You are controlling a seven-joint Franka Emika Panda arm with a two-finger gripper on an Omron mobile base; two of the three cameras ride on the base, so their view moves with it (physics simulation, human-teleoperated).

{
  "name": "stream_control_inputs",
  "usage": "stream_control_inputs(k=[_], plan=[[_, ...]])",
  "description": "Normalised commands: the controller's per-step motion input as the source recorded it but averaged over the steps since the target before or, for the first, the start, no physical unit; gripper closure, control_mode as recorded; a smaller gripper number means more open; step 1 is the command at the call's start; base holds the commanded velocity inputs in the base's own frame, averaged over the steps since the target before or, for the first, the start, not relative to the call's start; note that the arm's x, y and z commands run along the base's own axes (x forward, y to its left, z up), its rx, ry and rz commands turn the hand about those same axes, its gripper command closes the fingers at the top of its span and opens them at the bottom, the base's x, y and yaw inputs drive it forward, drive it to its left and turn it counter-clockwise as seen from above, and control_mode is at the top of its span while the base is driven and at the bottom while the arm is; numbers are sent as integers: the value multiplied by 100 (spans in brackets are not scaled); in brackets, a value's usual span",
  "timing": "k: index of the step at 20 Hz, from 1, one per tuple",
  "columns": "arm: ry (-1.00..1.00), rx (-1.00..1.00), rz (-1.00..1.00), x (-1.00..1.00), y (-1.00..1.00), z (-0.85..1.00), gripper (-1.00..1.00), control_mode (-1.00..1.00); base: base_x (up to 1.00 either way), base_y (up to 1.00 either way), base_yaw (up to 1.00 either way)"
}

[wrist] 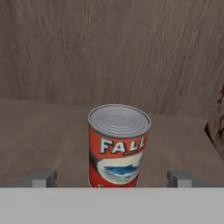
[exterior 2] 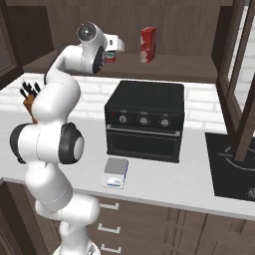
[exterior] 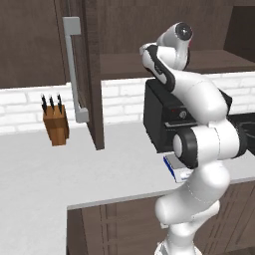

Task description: Pick the canned food and place it on the digital scale for weighing, and close the cabinet.

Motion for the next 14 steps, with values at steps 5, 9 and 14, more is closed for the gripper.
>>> stream_control_inputs(k=[5, 9, 14], plan=[[3, 0, 0, 25, 0, -3, -100, -100, 0, 0, 0], [0, 0, 0, 29, 0, -3, -100, -100, 0, 0, 0], [0, 0, 0, 29, 0, -7, -100, -100, 0, 0, 0]])
